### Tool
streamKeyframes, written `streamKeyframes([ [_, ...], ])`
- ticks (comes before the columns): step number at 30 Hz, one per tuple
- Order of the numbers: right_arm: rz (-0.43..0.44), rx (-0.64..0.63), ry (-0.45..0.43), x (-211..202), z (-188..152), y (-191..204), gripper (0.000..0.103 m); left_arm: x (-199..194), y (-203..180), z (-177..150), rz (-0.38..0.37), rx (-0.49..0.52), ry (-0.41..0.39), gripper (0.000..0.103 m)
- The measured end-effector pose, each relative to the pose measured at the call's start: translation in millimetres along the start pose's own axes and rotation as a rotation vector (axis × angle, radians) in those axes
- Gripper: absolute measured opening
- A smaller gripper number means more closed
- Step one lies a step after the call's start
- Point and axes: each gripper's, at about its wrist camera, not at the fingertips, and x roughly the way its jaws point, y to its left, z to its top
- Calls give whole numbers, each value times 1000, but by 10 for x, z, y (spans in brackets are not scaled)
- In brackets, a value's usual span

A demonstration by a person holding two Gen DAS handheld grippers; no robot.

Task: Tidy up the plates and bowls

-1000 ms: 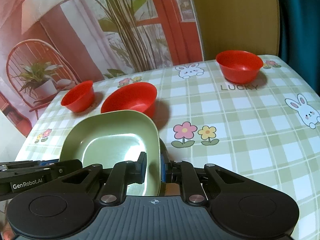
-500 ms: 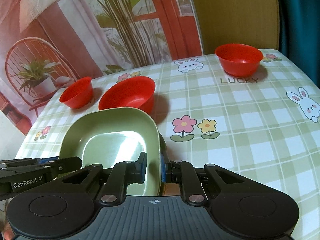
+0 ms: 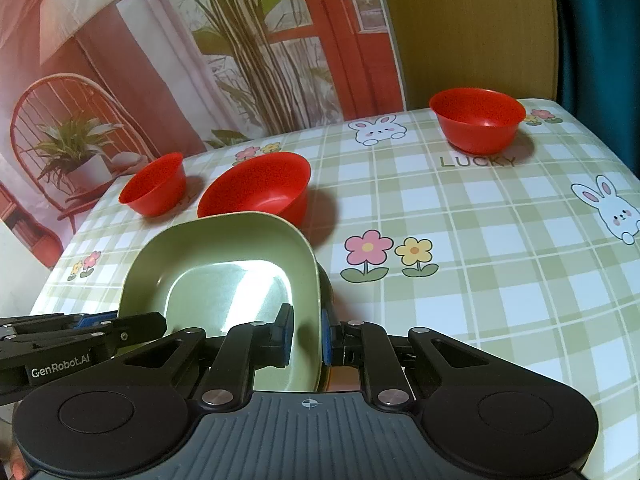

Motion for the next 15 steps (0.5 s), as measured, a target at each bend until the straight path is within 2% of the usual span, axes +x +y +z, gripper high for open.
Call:
streamKeyframes([
  [15,-27,-20,-15,-43,-10,-5,16,-23,32,-8,16,-11,-4,23],
])
